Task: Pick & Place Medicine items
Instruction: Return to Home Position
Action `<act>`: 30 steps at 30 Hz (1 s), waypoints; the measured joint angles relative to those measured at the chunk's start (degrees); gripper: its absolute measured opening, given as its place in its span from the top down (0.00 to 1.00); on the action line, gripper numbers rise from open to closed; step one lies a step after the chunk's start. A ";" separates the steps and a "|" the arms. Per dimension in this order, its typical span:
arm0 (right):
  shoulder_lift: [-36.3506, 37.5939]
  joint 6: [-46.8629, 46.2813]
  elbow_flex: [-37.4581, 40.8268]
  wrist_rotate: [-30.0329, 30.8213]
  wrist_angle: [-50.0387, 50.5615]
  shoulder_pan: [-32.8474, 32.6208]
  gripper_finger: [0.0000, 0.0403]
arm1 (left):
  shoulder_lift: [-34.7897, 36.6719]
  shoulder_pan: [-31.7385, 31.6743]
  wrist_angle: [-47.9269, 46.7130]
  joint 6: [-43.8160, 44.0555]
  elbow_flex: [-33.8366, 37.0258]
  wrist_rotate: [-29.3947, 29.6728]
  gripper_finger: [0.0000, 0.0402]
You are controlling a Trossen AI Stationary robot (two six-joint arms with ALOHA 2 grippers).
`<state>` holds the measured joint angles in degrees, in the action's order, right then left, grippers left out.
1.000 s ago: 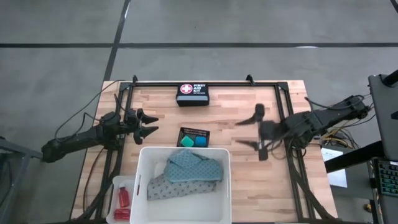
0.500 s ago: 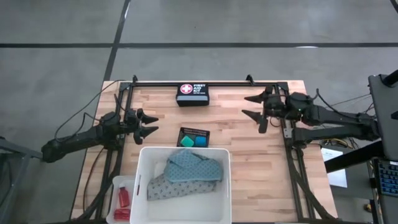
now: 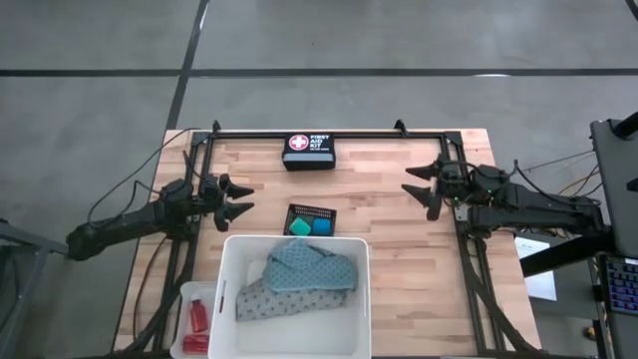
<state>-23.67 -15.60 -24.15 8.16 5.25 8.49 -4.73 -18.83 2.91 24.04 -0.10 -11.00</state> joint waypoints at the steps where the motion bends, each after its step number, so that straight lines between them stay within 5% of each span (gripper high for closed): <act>1: 1.46 -1.11 1.03 0.94 0.96 -0.10 0.33 | 0.00 0.00 -0.02 0.00 -0.02 0.00 0.31; 16: 23.41 -3.76 14.72 1.80 1.45 -0.11 0.34 | 0.00 0.00 0.00 0.01 -0.02 0.00 0.31; 30: 23.61 -6.68 20.92 -1.39 1.27 -0.40 0.34 | -0.35 -0.02 0.00 0.02 -0.01 0.02 0.31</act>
<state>-0.06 -22.28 -3.24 6.77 6.52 8.10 -5.08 -18.85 2.92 24.05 -0.11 -10.98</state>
